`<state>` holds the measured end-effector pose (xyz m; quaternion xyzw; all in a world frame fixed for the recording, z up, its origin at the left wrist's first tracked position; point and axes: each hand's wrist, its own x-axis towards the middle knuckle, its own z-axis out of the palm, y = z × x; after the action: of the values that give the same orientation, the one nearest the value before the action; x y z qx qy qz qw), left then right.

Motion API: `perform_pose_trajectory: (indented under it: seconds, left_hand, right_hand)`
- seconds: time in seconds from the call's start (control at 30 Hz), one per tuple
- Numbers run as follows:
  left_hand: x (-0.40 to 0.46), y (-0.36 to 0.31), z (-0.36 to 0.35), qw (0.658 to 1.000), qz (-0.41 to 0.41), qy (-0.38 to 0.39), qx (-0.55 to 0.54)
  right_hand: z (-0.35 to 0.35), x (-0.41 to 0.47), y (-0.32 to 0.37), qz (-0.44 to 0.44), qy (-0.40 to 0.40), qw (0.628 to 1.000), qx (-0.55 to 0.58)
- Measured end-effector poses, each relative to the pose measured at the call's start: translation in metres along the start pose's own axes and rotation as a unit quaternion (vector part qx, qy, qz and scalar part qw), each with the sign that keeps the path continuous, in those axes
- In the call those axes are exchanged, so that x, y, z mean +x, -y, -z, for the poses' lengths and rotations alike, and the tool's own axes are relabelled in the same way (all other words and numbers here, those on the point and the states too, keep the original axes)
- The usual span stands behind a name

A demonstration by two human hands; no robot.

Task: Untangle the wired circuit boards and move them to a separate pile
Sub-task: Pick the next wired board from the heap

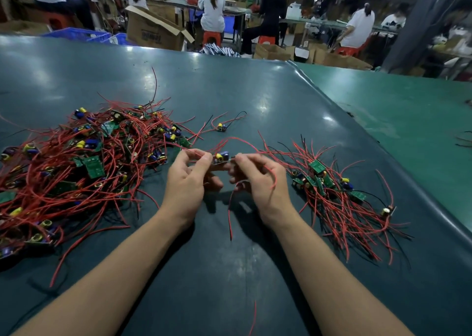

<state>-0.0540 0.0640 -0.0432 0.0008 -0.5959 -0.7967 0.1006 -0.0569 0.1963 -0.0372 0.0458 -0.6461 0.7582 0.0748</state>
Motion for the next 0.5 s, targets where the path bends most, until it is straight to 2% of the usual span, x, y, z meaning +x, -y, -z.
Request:
perform_pose_trajectory:
  seconds: [0.13,0.2,0.27,0.33,0.43,0.5]
  left_hand:
    - [-0.001,0.004,0.004,0.997,0.001,0.076,-0.001]
    - [-0.003,0.003,0.003,0.992,-0.038,0.101,0.065]
    - [-0.003,0.002,0.0,0.988,-0.09,0.056,0.111]
    - [-0.002,0.002,-0.002,0.988,-0.124,-0.008,0.097]
    - [0.001,-0.001,-0.001,0.992,-0.113,-0.023,0.053]
    - [0.002,-0.003,0.0,0.997,-0.071,-0.022,0.0]
  right_hand:
    - [0.001,0.002,-0.003,0.016,-0.055,0.998,-0.023]
    - [-0.001,0.002,-0.004,0.022,-0.059,0.996,-0.065]
    - [-0.005,0.001,-0.004,0.03,-0.039,0.995,-0.086]
    - [-0.009,-0.001,-0.002,0.032,-0.015,0.997,-0.073]
    - [-0.012,-0.002,0.0,0.022,-0.006,1.0,-0.021]
    - [-0.013,-0.002,0.002,-0.004,-0.014,1.0,0.0]
